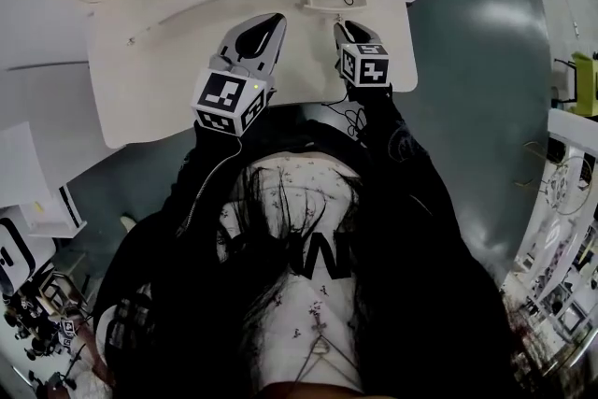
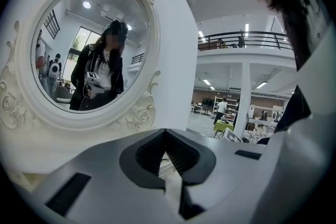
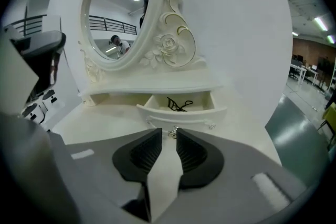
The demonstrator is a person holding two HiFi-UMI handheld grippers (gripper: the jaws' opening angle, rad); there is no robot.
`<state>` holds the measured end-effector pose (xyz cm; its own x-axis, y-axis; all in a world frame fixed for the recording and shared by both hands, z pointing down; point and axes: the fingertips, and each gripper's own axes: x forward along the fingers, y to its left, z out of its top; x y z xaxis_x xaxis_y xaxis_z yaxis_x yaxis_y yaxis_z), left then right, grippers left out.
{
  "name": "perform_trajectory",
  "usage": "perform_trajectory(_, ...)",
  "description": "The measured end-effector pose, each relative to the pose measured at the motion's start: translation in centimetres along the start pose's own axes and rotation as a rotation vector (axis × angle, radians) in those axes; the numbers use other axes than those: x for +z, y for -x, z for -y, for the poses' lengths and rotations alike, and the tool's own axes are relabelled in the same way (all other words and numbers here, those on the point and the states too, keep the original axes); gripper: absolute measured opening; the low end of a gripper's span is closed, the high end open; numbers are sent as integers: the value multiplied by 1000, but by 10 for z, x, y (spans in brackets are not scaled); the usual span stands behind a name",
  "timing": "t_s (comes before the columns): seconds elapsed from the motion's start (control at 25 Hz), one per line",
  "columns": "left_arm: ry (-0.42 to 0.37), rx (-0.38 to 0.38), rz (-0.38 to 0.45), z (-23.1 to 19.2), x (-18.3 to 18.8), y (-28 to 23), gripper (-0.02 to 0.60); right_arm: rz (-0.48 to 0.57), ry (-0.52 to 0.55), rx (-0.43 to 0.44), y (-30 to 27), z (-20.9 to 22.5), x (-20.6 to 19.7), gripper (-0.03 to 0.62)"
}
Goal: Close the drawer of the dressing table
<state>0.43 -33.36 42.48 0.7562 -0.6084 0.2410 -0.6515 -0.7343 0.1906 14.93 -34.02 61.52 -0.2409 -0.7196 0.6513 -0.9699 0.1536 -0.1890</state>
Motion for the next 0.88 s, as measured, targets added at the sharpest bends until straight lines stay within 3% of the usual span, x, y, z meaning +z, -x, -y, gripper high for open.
perform_trajectory(0.28,23,38,-10,-20,-7,6,-2,-66,35,-58,-24,11,-5,94)
perform_trajectory(0.88,43,53,0,-34,-8,0,-1,-34,46,-79,-41,22,8,100)
